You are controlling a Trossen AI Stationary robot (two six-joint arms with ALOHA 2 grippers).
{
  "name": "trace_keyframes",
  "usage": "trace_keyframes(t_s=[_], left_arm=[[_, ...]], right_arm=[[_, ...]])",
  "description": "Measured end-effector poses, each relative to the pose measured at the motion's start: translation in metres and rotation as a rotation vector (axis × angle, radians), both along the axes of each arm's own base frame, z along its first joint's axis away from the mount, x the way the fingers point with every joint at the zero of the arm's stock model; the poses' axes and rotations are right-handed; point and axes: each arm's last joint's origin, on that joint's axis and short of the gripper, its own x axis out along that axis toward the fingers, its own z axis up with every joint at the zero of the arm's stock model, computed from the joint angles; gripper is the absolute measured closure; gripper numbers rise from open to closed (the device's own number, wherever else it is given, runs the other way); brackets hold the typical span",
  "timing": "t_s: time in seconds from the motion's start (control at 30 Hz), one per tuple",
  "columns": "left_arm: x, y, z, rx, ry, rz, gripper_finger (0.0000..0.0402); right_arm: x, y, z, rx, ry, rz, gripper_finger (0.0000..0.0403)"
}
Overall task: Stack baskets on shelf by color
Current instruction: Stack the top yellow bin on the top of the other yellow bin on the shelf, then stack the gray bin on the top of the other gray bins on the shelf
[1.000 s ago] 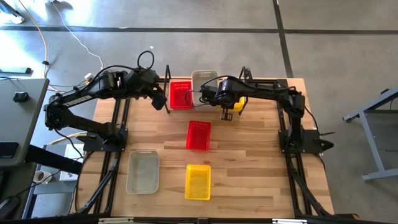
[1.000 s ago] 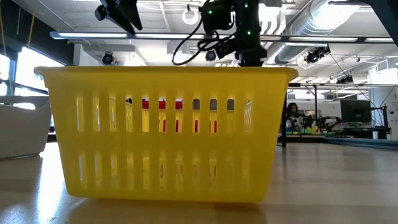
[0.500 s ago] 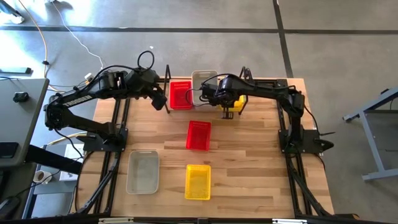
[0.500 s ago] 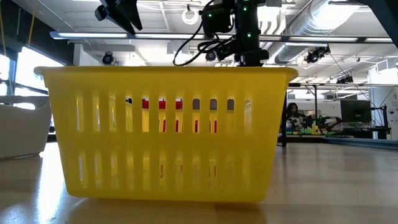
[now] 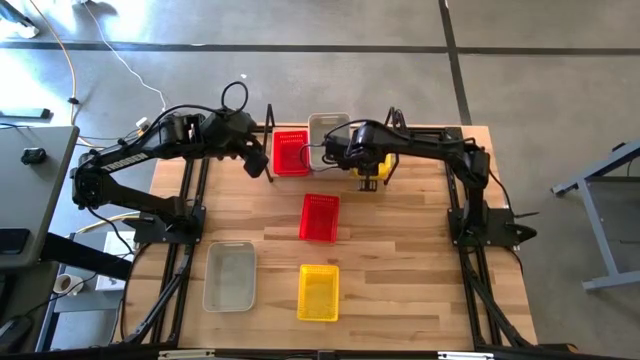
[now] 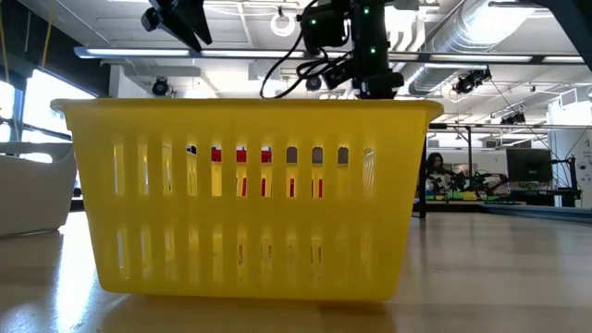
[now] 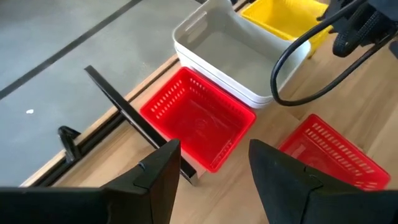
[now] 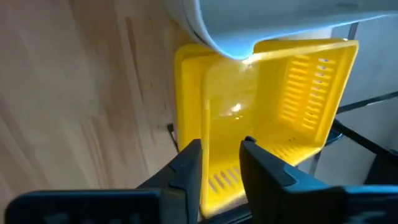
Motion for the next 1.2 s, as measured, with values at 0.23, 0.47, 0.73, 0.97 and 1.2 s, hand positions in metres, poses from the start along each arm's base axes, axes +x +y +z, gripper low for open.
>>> trace_keyframes(t_s=[0.23,0.47,0.73,0.97,1.2], left_arm=[[0.002,-0.004,-0.001,-0.108,-0.047,-0.104,0.0222],[-0.004,-0.014,-0.006,-0.263,-0.014,-0.221,0.0222],[-0.018,-0.037,-0.012,-0.321,0.148,-0.184,0.0222],[-0.030,-0.062,-0.009,-0.358,0.090,-0.136,0.0222],[-0.043,-0.082,-0.027,-0.487,0.038,0.000,0.0222]], right_arm=[[-0.001,0.003,0.019,0.008,-0.057,-0.113,0.0304],[-0.001,0.008,0.051,0.017,-0.188,-0.240,0.0304],[0.003,0.029,0.073,0.070,-0.304,-0.251,0.0304],[0.012,0.052,0.073,0.204,-0.352,-0.175,0.0304],[0.023,0.071,0.075,0.241,-0.422,-0.058,0.0304]])
